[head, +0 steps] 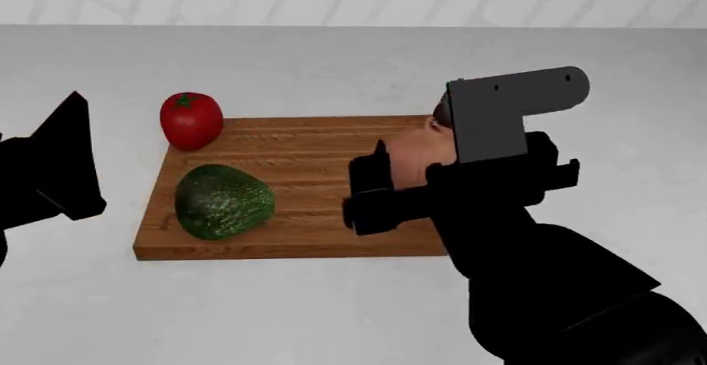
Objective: Place the avocado, onion, tomato and bell pepper on the cutting board.
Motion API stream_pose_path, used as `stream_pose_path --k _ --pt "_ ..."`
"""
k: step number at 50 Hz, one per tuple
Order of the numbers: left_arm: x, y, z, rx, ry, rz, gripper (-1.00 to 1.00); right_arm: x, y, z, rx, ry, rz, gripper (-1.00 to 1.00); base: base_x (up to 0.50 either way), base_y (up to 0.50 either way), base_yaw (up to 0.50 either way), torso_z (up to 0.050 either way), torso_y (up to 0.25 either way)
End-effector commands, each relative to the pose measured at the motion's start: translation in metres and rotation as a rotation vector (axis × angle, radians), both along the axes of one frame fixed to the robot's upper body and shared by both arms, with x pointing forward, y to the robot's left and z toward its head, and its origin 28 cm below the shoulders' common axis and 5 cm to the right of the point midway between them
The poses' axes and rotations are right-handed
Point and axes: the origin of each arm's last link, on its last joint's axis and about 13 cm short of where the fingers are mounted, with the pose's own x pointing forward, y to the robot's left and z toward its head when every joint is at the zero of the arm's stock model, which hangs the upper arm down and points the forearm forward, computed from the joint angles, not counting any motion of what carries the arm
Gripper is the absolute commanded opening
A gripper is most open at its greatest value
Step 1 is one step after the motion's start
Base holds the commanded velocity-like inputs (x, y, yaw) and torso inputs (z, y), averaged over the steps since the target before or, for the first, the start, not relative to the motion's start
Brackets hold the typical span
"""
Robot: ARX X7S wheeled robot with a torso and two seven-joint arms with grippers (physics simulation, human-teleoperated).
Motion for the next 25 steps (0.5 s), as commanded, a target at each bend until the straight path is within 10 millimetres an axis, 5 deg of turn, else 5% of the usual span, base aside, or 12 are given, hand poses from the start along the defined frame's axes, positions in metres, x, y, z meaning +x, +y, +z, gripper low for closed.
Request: stream_pose_path --k 1,25 --pt "-0.006 0.002 0.002 -0.014 -0.014 -0.007 1.0 0.022 0.008 -0.005 -0.045 0.048 0.007 -1.0 0.0 0.0 0.0 0.0 0.0" --pt "-0.006 0.0 -0.002 -0.001 -0.002 -0.014 1.0 0.023 0.009 -0.045 -0.017 0.122 0.023 -1.0 0.0 0.0 0.0 0.0 0.0"
